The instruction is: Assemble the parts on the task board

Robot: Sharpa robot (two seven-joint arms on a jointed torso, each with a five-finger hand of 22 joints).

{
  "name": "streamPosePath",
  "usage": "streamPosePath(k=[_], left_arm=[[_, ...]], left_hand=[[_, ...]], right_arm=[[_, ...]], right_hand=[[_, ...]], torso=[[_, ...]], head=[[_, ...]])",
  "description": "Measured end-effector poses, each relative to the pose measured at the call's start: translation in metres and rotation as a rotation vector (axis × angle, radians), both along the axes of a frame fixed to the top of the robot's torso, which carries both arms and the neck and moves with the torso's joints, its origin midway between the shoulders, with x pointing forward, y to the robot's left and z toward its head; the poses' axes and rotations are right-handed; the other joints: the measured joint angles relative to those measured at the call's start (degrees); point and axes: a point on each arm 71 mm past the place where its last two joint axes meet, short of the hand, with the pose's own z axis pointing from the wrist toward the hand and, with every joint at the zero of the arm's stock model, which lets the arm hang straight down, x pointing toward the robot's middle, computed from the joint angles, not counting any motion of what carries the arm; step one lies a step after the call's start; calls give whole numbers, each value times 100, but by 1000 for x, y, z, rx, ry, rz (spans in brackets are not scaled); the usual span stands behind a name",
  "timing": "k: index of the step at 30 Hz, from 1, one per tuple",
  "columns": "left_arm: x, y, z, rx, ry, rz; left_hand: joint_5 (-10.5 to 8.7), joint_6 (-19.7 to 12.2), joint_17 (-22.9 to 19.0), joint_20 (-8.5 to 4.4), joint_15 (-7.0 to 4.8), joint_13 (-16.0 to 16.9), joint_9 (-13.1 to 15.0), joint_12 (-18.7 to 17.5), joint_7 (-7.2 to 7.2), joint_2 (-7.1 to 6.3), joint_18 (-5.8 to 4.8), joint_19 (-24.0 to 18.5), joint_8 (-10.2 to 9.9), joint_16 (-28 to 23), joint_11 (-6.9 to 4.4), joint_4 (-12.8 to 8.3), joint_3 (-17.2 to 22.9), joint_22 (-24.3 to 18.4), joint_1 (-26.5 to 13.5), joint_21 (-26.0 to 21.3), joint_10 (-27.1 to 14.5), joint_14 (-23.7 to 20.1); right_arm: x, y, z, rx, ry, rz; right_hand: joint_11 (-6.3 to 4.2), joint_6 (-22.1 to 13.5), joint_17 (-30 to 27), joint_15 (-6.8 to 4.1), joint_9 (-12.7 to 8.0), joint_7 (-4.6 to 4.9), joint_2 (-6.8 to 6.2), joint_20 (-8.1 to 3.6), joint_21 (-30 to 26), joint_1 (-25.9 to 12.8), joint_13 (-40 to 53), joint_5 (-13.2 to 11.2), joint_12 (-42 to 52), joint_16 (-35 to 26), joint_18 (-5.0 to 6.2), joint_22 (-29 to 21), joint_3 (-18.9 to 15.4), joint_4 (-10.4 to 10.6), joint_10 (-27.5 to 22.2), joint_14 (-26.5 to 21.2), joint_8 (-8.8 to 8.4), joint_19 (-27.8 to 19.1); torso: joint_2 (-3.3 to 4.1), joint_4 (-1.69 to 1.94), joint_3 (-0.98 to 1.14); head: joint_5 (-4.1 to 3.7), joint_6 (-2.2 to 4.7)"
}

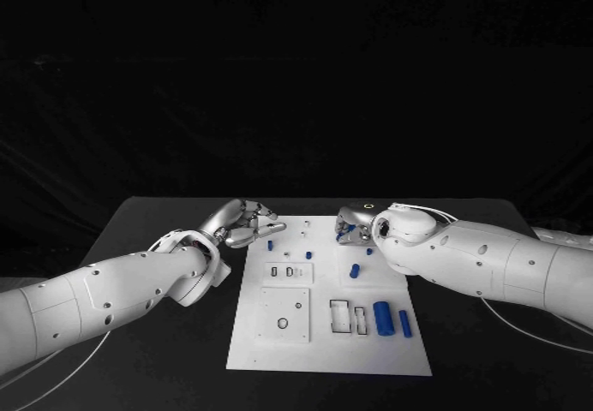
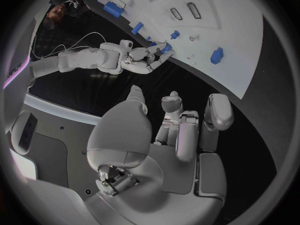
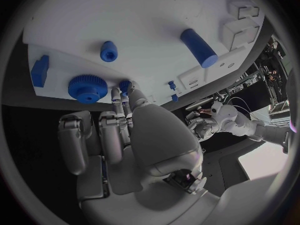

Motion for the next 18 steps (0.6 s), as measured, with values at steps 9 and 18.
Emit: streamPosePath(k=[9, 18], left_arm=[[0, 0, 0, 0, -1, 0], [0, 1, 0, 1, 0, 1]], left_hand=[[0, 40, 0, 3, 0, -154, 0, -133, 0, 37, 1, -128, -66, -47, 5, -8, -40, 0, 37, -89, -107, 0], [0, 40, 0, 3, 0, -176, 0, -168, 0, 37, 1, -127, -66, -58, 5, -8, -40, 0, 37, -89, -107, 0]], right_arm=[[0, 0, 0, -10, 4, -11], [0, 0, 1, -7, 1, -12]], right_hand=[[-126, 262, 0, -81, -27, -102, 17, -67, 0, 25, -19, -4, -122, 0, 0, -1, 201, 8, 358, -12, -11, 5], [-112, 603, 1, -237, -25, -110, -8, -215, 0, 145, -29, -21, -282, 0, 0, -1, 491, -16, 784, -11, 71, -12]], torso=[[6, 1, -1], [7, 0, 2]], head=[[-19, 1], [-5, -32]])
